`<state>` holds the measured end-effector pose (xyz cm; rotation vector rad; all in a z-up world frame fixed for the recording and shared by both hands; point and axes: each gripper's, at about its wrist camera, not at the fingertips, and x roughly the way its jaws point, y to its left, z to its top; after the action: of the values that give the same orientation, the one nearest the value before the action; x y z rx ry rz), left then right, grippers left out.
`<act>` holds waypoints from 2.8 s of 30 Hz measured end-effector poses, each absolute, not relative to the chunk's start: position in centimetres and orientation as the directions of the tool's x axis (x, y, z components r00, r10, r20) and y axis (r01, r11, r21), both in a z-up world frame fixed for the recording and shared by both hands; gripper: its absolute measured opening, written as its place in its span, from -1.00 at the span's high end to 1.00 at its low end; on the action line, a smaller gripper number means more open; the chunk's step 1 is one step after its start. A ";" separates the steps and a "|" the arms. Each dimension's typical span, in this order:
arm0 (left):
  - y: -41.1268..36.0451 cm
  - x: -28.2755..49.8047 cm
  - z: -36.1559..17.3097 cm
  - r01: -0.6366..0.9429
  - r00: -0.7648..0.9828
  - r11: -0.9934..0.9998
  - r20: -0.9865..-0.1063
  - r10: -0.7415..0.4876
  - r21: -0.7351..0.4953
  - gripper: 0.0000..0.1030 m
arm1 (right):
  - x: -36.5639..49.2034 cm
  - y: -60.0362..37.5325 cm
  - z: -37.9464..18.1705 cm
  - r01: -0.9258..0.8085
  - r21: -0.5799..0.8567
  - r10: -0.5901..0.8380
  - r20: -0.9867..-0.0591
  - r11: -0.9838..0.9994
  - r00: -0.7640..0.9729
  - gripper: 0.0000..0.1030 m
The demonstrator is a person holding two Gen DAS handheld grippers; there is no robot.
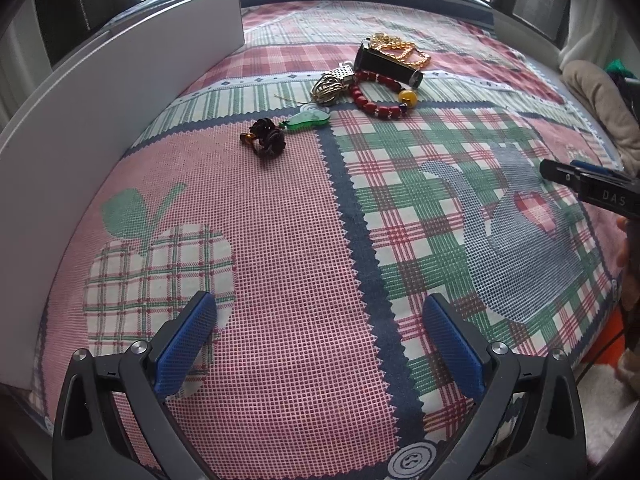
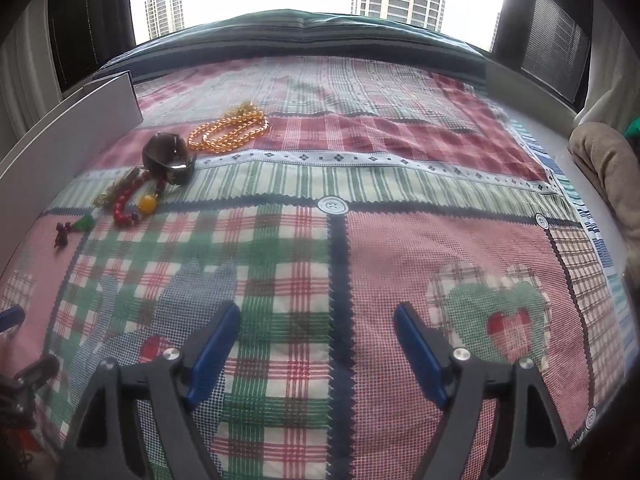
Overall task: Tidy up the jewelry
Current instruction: 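Move both tools back over the remaining jewelry on the quilt, then grasp the dark brooch with green pendant with the left tool while the right tool grasps the black-strap watch, then carry the brooch and watch into the white box and open both tools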
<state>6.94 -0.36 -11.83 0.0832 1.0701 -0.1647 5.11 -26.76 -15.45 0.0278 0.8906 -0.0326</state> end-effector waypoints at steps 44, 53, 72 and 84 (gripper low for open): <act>7.6 8.4 -8.3 -0.014 0.587 0.967 -0.785 -0.198 -0.254 0.81 | 7.5 -26.2 -14.9 -0.047 0.156 0.156 -0.822 0.987 0.548 -0.72; 7.5 6.9 -8.1 -0.005 0.600 0.966 -0.773 -0.204 -0.259 0.80 | 21.4 -22.6 -13.4 0.048 0.445 0.381 -0.814 0.894 0.439 0.18; 13.0 5.0 4.6 0.056 0.731 0.928 -0.617 -0.289 -0.369 0.81 | 18.4 -18.4 -3.8 -0.230 0.356 0.423 -0.734 0.906 0.531 0.81; 25.6 7.6 6.2 -0.233 0.735 0.931 -0.678 -0.020 -0.281 0.81 | 20.4 2.7 2.1 -0.573 0.428 0.692 -0.605 0.699 0.393 0.81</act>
<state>7.62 25.56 6.18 -0.3629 0.7400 0.1196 20.39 2.67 2.15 0.1592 0.8446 0.8066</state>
